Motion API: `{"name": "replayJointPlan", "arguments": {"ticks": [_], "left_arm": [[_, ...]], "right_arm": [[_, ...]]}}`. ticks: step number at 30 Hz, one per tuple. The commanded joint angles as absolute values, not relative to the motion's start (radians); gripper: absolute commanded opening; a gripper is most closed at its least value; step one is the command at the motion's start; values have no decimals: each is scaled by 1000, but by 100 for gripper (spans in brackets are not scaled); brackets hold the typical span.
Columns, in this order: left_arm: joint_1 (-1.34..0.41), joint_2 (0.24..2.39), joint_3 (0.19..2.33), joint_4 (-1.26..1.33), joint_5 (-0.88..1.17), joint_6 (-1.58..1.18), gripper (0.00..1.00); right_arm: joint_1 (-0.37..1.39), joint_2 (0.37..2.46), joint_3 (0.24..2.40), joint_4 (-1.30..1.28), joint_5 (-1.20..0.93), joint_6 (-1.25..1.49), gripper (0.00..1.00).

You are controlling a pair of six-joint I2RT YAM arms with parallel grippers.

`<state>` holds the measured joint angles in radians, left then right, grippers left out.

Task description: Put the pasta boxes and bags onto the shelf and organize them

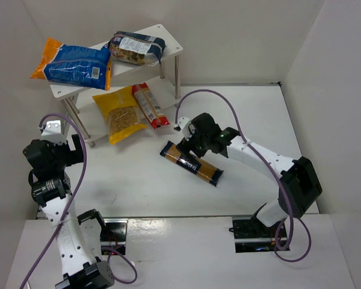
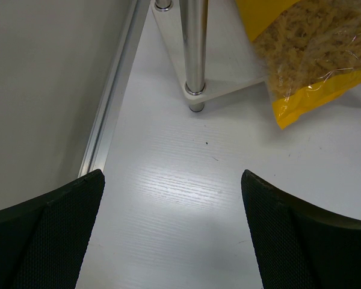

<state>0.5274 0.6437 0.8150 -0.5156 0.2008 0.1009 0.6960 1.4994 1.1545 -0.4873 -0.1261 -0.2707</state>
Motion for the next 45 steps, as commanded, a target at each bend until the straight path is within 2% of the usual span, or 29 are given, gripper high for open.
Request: {"name": "replayJointPlan", "arguments": {"ticks": [1, 2, 3, 10, 20, 24, 37, 38, 40, 41, 42, 45], "left_arm": [[534, 632, 813, -483, 215, 95, 100], [534, 632, 813, -483, 215, 95, 100], [534, 632, 813, -483, 215, 95, 100], [534, 632, 813, -483, 215, 95, 100], [534, 632, 813, -483, 215, 95, 100], [534, 632, 813, -483, 215, 95, 100], [534, 632, 813, -483, 215, 95, 100], [534, 632, 813, -483, 215, 95, 100], [534, 632, 813, -483, 215, 95, 100], [534, 632, 813, -483, 215, 95, 100], [534, 632, 813, -483, 215, 95, 100], [534, 632, 813, -483, 215, 95, 100]], "right_arm": [[701, 1514, 1103, -471, -86, -321, 91], [701, 1514, 1092, -471, -86, -321, 98], [701, 1523, 1092, -471, -86, -321, 100], [701, 1532, 1060, -454, -123, -327, 100], [701, 1715, 1048, -519, -187, -368, 100], [701, 1729, 1048, -508, -187, -377, 100], [701, 1795, 1037, -436, -64, -347, 100], [701, 1804, 1037, -436, -64, -347, 97], [701, 1804, 1037, -436, -64, -347, 71], [701, 1819, 1051, -436, -64, -347, 49], [701, 1836, 1051, -436, -48, -347, 0], [701, 1854, 1074, -468, -73, -356, 0]]}}
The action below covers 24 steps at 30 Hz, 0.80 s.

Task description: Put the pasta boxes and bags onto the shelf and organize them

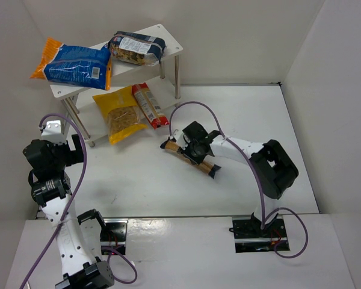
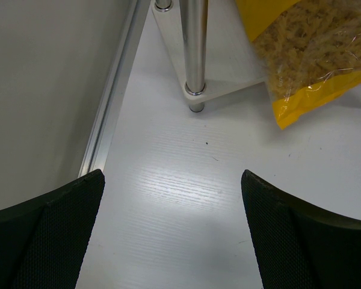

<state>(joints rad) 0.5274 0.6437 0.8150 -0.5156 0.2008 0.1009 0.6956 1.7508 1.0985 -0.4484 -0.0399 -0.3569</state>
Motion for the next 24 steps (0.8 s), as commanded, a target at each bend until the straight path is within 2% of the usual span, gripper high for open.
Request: {"name": "replayJointPlan", "arguments": {"ticks": [1, 7, 17, 24], "left_arm": [[534, 632, 813, -483, 215, 95, 100], [534, 632, 813, -483, 215, 95, 100], [534, 632, 813, -483, 233, 104, 100], [519, 641, 839, -538, 385, 179, 100]], "right_arm": [[701, 1855, 1103, -488, -87, -356, 0], [701, 1790, 1227, -552, -227, -356, 0], [701, 1723, 1376, -552, -324, -347, 0], [701, 1713, 1423, -531, -365, -347, 0]]}}
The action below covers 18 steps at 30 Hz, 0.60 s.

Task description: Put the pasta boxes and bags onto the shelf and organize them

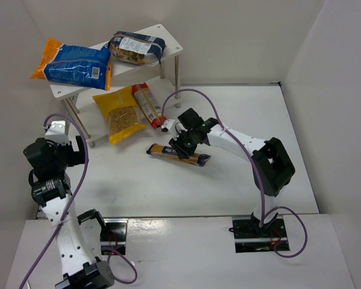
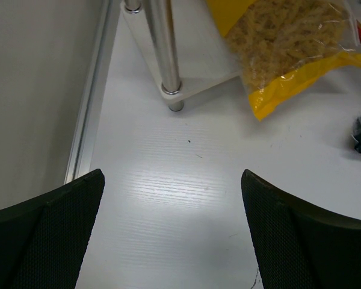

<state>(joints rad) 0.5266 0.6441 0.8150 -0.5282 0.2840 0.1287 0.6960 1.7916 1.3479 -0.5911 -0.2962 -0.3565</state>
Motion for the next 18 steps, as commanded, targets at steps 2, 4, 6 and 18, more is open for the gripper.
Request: {"name": "replayJointPlan", "arguments": {"ticks": [2, 4, 6, 18], "left_arm": [[509, 652, 850, -563, 431, 207, 100], [489, 652, 862, -574, 466, 227, 100], [479, 661, 871, -583, 503, 253, 100], [335, 779, 945, -718, 733, 501, 99]], "right_arm": [[701, 1704, 1424, -531, -365, -338, 0], [701, 1704, 1424, -531, -365, -337, 0], [701, 1695, 1424, -531, -365, -337, 0], [701, 1686, 1414, -523, -406, -337, 0]]}}
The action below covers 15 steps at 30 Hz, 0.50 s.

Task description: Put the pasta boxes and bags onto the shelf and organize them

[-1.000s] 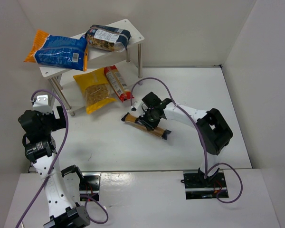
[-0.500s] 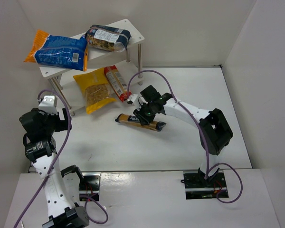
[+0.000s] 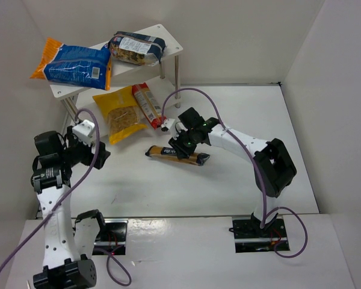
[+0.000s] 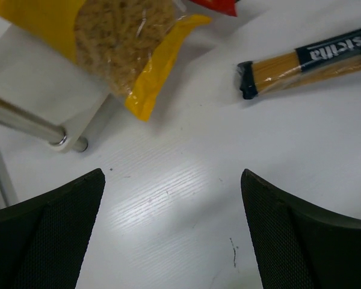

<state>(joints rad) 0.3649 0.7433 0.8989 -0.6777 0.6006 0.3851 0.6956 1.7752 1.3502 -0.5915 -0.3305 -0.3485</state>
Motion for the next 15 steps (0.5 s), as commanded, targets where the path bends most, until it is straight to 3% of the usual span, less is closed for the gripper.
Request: {"name": "replayJointPlan", "arguments": {"ticks": [1, 15], "left_arm": [[322, 790, 945, -718, 747, 514, 99], [23, 1006, 904, -718, 813, 775, 99]], "right_arm": [[701, 1686, 1414, -523, -407, -337, 0], [649, 1695, 1466, -592, -574, -367, 0]]}}
